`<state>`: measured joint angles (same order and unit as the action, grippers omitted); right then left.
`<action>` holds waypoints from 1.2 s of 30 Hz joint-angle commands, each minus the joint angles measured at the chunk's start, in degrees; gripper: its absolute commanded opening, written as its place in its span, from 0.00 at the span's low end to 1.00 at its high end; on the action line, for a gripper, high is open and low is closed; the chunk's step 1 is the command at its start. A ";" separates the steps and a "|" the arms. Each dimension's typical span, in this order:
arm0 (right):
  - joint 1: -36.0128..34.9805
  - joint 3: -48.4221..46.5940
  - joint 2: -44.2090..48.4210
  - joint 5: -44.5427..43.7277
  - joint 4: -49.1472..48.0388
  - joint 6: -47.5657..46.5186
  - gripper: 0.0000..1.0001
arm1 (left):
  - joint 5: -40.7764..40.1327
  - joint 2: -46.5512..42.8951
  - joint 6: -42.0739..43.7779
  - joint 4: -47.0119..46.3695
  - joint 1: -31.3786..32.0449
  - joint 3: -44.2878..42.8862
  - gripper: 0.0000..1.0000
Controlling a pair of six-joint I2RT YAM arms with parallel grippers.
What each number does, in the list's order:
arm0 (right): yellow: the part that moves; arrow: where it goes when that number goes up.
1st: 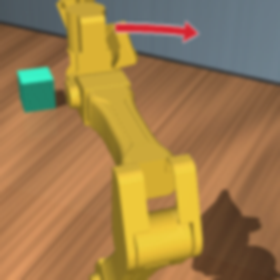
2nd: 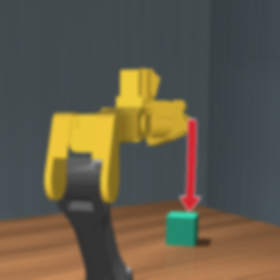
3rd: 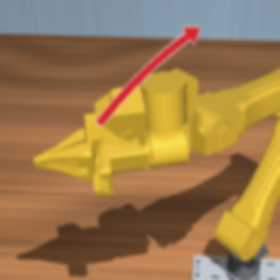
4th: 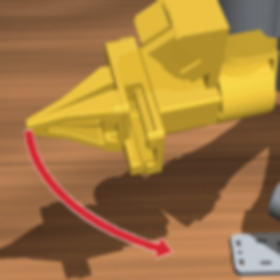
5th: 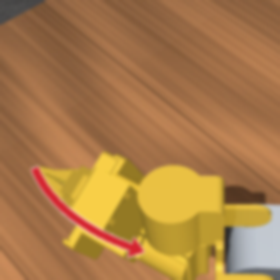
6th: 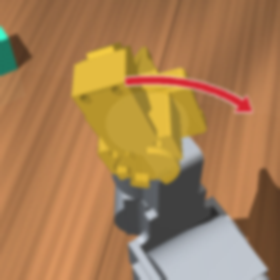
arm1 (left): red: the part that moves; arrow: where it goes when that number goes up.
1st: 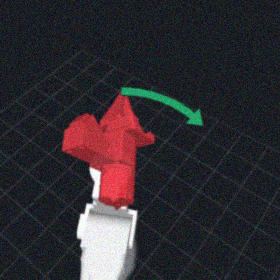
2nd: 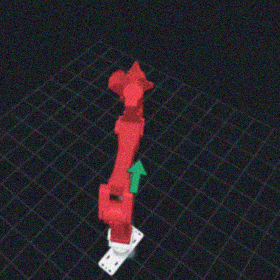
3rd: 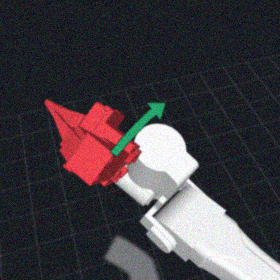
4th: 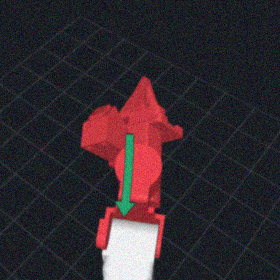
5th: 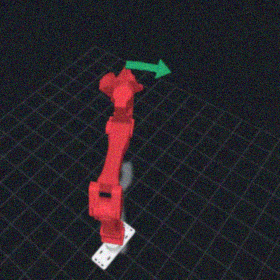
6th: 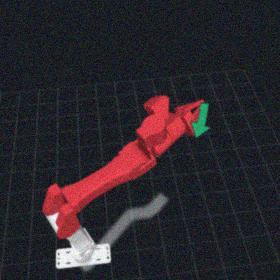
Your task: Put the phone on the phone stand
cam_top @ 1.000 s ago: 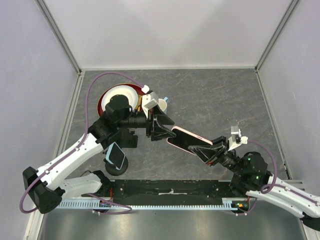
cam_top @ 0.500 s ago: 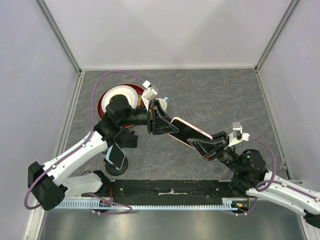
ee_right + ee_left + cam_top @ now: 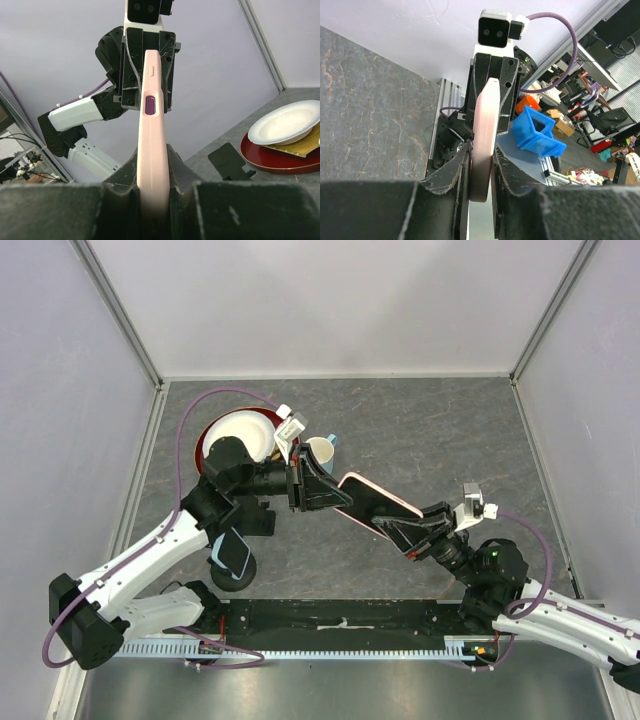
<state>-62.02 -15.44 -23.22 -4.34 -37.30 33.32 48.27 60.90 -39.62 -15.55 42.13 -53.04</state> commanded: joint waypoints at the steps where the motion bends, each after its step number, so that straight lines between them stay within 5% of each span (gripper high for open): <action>1: -0.12 0.15 -0.50 0.82 -4.45 0.43 0.00 | -1.86 -1.49 -3.45 0.34 -0.03 -1.46 0.23; 8: -0.03 -0.99 -4.20 1.97 -5.94 0.08 0.00 | -4.50 -1.58 -3.28 3.59 -0.03 -2.95 0.30; 12: -0.03 -0.56 -4.81 1.79 -5.77 0.16 0.02 | -6.87 -2.19 -1.43 8.24 -0.12 -3.91 0.12; 15: -0.12 -0.90 -4.55 0.05 -2.54 0.25 0.19 | -10.28 -3.76 1.90 14.11 -0.03 -4.88 0.02; 19: -0.12 -3.54 -2.71 -6.37 10.20 0.08 0.83 | -19.95 -7.28 12.07 28.68 -0.20 -7.95 0.02; 22: -0.03 -6.70 -2.88 -13.31 23.21 -1.32 0.97 | -30.58 -9.39 18.05 40.54 -0.38 -11.03 0.02; 27: -0.03 -8.55 -2.00 -18.59 35.01 -2.47 0.98 | -42.54 -9.75 22.56 54.82 -5.12 -17.71 0.02; 36: -0.12 -5.30 4.59 -20.62 39.14 -0.54 0.98 | -44.22 -11.60 26.43 67.31 -15.85 -17.90 0.02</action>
<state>-62.08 -21.65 -20.95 -22.68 -0.82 32.25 6.17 50.09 -17.23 46.70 28.34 -69.41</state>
